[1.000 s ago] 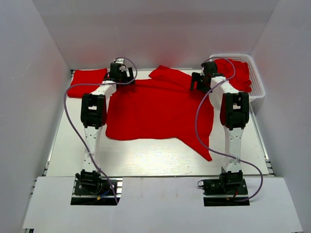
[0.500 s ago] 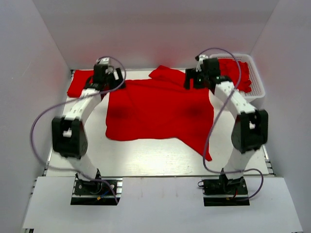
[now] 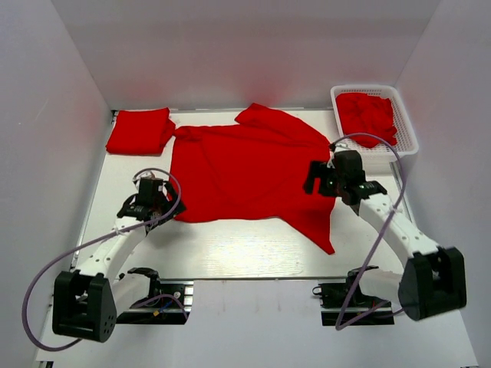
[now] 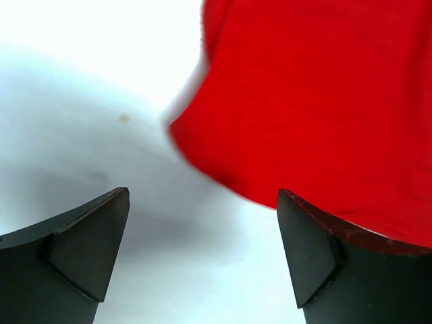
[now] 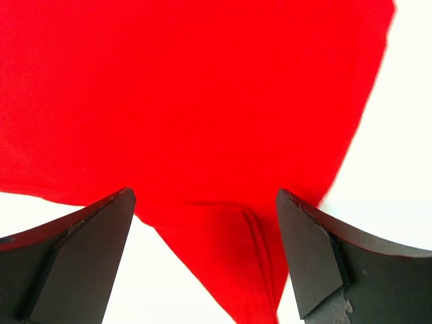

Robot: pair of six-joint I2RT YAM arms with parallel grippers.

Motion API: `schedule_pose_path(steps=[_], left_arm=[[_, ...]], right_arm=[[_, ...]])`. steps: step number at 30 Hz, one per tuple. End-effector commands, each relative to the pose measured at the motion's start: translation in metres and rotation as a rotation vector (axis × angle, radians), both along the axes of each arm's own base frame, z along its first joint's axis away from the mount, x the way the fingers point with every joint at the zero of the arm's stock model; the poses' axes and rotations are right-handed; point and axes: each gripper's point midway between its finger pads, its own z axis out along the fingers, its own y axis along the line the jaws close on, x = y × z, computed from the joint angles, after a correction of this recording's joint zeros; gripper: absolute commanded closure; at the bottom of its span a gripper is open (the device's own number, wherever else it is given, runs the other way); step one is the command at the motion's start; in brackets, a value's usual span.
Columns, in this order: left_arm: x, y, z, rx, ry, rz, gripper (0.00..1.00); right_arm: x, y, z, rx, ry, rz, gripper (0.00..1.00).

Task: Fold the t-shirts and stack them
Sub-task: Flatten out the tshirt

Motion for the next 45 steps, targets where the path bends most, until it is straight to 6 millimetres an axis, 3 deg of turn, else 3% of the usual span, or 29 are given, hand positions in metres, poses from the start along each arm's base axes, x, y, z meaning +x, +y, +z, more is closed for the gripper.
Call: schedule_pose_path(steps=[1, 8, 13, 15, 22, 23, 25, 26, 28, 31, 32, 33, 38, 39, 40, 45], left_arm=[[-0.009, 0.007, -0.003, -0.003, -0.015, 0.078, 0.00], [-0.006, 0.018, -0.018, 0.032, 0.008, 0.135, 0.03], [-0.005, 0.021, -0.028, 0.047, 0.016, 0.158, 0.21], [-0.005, 0.021, -0.039, 0.051, 0.035, 0.157, 0.21], [0.002, 0.016, -0.048, 0.035, 0.042, 0.145, 0.39], [0.002, 0.016, -0.048, 0.035, 0.042, 0.145, 0.47], [0.003, 0.017, -0.052, 0.042, 0.052, 0.137, 0.49], [0.005, 0.016, -0.051, 0.040, 0.043, 0.138, 0.56], [0.005, 0.018, -0.056, 0.058, 0.056, 0.133, 0.59], [0.005, 0.015, -0.063, 0.056, 0.075, 0.105, 0.71], [0.006, 0.016, -0.064, 0.061, 0.074, 0.096, 0.80], [0.006, 0.013, -0.064, 0.052, 0.076, 0.089, 1.00], [0.005, 0.008, -0.067, 0.046, 0.076, 0.045, 1.00], [0.010, 0.007, -0.058, 0.045, 0.036, 0.036, 1.00], [0.003, 0.009, -0.062, 0.053, 0.044, 0.027, 1.00], [-0.001, 0.010, -0.043, 0.045, -0.034, 0.022, 1.00]], right_arm=[[-0.001, -0.014, 0.018, 0.031, -0.085, -0.114, 0.10], [-0.017, -0.026, 0.005, 0.006, -0.040, -0.169, 0.10], [-0.020, -0.028, -0.004, 0.003, -0.012, -0.185, 0.10], [-0.022, -0.028, -0.007, 0.003, -0.003, -0.184, 0.10], [-0.032, -0.030, -0.018, -0.005, 0.040, -0.186, 0.10], [-0.036, -0.030, -0.022, -0.007, 0.056, -0.183, 0.10], [-0.043, -0.030, -0.028, -0.006, 0.077, -0.184, 0.10], [-0.045, -0.031, -0.027, -0.003, 0.073, -0.183, 0.10], [-0.054, -0.034, -0.032, -0.009, 0.096, -0.194, 0.10], [-0.065, -0.039, -0.037, -0.020, 0.119, -0.209, 0.10], [-0.069, -0.040, -0.038, -0.025, 0.134, -0.213, 0.10], [-0.072, -0.041, -0.037, -0.018, 0.132, -0.224, 0.10], [-0.101, -0.052, -0.051, -0.032, 0.244, -0.312, 0.10], [-0.105, -0.052, -0.052, -0.025, 0.257, -0.319, 0.10], [-0.114, -0.052, -0.057, -0.031, 0.295, -0.318, 0.10], [-0.140, -0.043, -0.076, 0.009, 0.412, -0.297, 0.10]])
